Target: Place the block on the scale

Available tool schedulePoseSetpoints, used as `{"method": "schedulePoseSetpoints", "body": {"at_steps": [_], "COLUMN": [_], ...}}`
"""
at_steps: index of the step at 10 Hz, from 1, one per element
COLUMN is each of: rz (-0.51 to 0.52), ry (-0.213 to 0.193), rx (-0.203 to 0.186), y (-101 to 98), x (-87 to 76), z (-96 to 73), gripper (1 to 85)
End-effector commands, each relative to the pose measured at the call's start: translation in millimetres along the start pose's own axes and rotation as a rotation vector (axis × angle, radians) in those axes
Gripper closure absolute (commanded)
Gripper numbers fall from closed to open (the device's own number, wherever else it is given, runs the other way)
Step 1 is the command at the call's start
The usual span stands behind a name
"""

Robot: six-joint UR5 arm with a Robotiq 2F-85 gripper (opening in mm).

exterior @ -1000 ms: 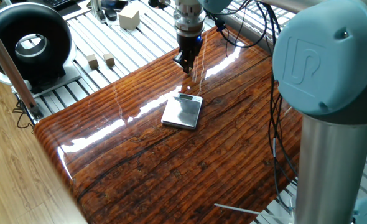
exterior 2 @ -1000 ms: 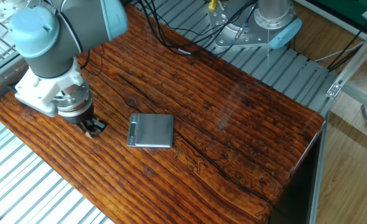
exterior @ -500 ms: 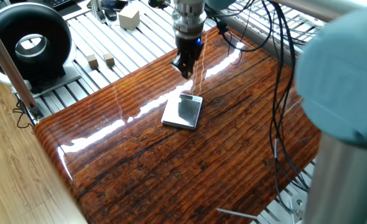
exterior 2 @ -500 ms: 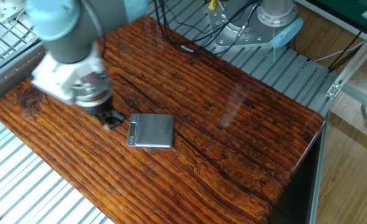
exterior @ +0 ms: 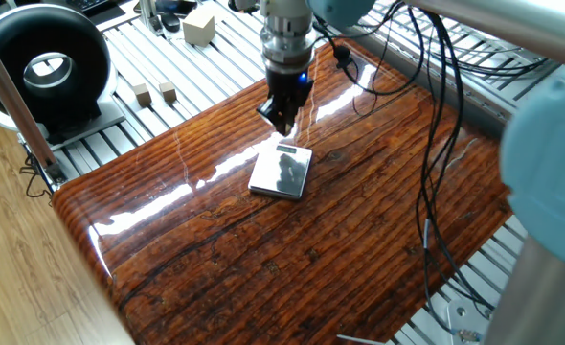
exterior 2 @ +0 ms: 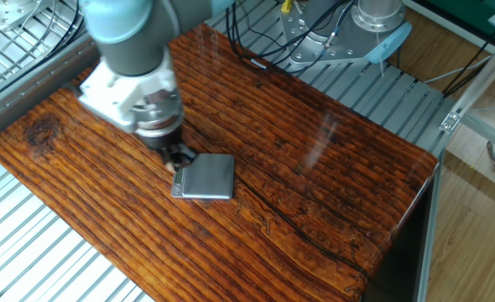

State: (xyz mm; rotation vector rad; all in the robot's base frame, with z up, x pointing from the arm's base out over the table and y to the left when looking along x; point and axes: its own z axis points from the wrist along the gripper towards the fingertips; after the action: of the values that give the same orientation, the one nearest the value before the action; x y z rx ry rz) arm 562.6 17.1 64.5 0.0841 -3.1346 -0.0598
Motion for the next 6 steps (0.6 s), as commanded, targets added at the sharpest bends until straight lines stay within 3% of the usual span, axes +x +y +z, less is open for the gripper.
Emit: {"method": "schedulePoseSetpoints", "body": {"at_steps": [1, 4, 6], "rz": [0.060, 0.063, 0.083], "ry": [-0.004, 0.004, 0.004], "rx": [-0.040, -0.049, -0.032], "y": [21.9, 25.3, 21.1], "x": [17.1, 17.5, 15.8], "z": [3.0, 9.7, 18.5], "gripper": [82.0, 83.0, 83.0]}}
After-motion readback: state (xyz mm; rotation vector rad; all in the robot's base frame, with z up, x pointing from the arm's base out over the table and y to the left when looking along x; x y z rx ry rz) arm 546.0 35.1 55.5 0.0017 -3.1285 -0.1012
